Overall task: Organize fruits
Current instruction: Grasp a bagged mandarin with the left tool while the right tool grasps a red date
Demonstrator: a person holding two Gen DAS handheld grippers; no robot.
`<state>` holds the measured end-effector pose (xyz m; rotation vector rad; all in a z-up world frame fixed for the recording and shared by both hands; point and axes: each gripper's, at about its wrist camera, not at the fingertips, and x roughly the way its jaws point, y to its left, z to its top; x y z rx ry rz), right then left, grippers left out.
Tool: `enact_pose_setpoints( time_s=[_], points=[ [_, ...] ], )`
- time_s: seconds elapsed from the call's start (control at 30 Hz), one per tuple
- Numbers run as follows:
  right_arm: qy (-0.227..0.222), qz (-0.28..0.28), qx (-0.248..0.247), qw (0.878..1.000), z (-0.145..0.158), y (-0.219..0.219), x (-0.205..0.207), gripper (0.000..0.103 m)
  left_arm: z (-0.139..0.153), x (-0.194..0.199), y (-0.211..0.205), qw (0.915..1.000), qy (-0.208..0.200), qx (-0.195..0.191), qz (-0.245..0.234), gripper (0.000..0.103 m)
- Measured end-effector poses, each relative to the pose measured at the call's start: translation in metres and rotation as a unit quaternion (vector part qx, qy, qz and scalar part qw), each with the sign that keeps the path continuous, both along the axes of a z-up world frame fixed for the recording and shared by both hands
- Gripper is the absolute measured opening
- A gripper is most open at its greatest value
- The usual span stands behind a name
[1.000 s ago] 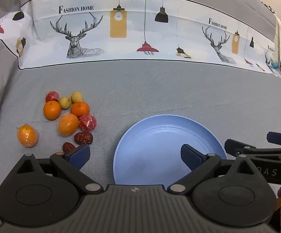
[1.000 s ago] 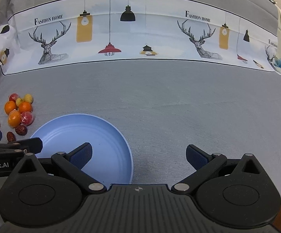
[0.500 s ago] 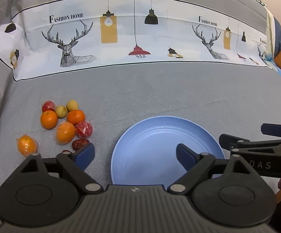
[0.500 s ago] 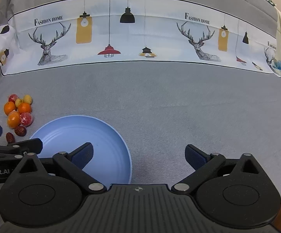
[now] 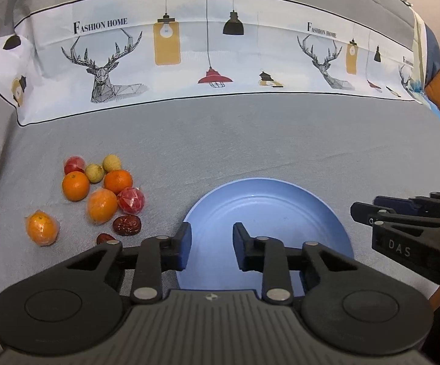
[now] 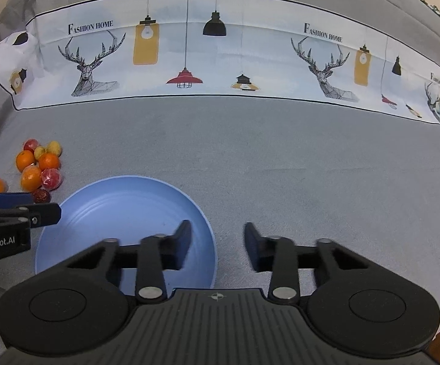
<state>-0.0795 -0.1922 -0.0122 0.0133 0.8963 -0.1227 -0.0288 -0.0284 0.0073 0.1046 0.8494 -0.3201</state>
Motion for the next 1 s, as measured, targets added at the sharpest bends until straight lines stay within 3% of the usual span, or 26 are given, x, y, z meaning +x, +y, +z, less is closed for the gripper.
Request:
enact_pose_setpoints(
  time_s=[0.37,0.43,0.5,0.8,1.0],
  points=[
    [-0.014,0.007,-0.001,1.000,0.002,0.002,-0.001,0.025,0.001,0.004,0.004,1.0000,0.005,-0.001,0.006,0.030],
    [-0.017,0.009,0.003,1.000,0.002,0.002,-0.002,0.025,0.002,0.004,0.007,1.0000,0.000,0.001,0.008,0.030],
    [-0.018,0.010,0.000,1.000,0.002,0.004,-0.001,0.018,0.004,0.004,0.009,0.9999,-0.005,0.004,0.011,0.030],
    [-0.063,0.014,0.021,0.998,0.022,0.018,0.004,0.018,0.019,-0.006,0.027,0.9984,-0.038,0.032,0.026,0.030],
    [-0.081,0.032,0.038,0.995,0.033,0.040,0.005,0.018,0.025,-0.016,0.052,0.9970,-0.052,0.030,0.048,0.030]
  ],
)
